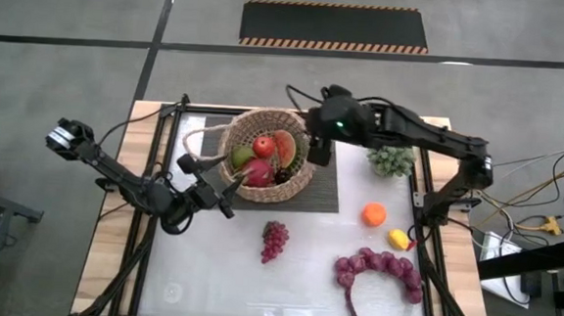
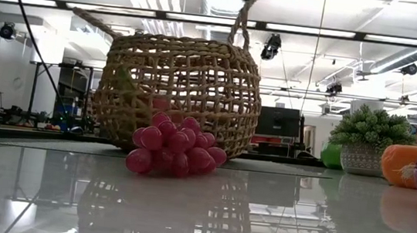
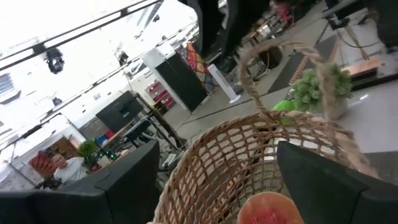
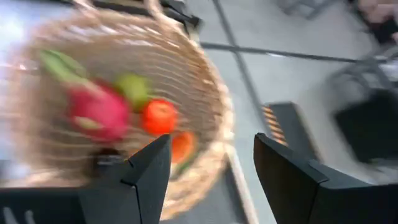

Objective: Build produce basket
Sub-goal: Adjust the basket

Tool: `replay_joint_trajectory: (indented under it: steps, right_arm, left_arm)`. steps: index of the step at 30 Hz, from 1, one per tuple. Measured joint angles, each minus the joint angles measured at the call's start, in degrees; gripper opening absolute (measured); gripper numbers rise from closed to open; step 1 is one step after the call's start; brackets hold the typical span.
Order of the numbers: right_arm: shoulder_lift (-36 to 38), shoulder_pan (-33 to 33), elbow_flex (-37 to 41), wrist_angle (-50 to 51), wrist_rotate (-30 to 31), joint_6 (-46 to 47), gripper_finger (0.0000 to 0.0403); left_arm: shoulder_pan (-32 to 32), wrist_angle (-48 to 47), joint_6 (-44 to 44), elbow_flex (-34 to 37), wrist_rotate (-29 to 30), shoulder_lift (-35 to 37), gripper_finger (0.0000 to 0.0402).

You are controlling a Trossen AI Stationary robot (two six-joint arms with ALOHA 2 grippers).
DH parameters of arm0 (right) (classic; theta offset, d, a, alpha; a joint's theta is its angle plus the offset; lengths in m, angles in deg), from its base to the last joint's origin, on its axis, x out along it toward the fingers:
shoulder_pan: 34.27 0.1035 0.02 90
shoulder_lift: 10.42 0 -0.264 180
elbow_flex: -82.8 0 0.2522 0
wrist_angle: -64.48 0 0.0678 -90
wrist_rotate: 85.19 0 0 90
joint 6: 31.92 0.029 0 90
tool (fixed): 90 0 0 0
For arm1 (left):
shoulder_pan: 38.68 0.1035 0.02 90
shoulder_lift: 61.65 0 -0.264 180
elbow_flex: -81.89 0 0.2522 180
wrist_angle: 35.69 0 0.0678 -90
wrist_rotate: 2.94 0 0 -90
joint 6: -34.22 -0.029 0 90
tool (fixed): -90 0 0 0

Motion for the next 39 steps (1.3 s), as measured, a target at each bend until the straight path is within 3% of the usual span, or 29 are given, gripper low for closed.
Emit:
replay_joint_trajectory:
  steps: [4,11,13,19,23,32,39]
  right_arm:
    - [5.1,3.2,3.4,0.0,-6.4,3.5,0.0215]
    - [15.6,12.6,16.6,-4.4,-6.5,7.8,0.0214]
    - [18.5,15.8,22.4,-8.1,-6.6,8.0,0.0214]
    - [24.9,23.6,36.0,-16.5,-6.6,7.7,0.0214]
    - [27.6,26.4,42.9,-21.7,-6.5,4.9,0.0214]
    - [30.2,27.2,52.5,-31.2,-6.4,0.9,0.0214]
    - [30.3,27.2,57.4,-35.8,-6.0,2.3,0.0214]
  left_arm:
    - [-2.6,-4.1,0.1,-1.4,-6.1,-1.4,0.0299]
    - [-4.9,-14.0,5.8,-6.8,-28.7,-4.9,0.0274]
    - [-3.7,-19.1,10.1,-9.0,-32.1,-5.9,0.0264]
    - [2.2,-40.6,35.9,-13.0,-32.6,-9.7,0.0206]
    - [6.7,-48.1,46.7,-13.2,-32.6,-11.9,0.0146]
    - [15.2,-47.6,48.2,-12.9,-31.4,-13.1,0.0014]
    - [15.8,-46.9,46.8,-13.0,-30.6,-12.9,0.001]
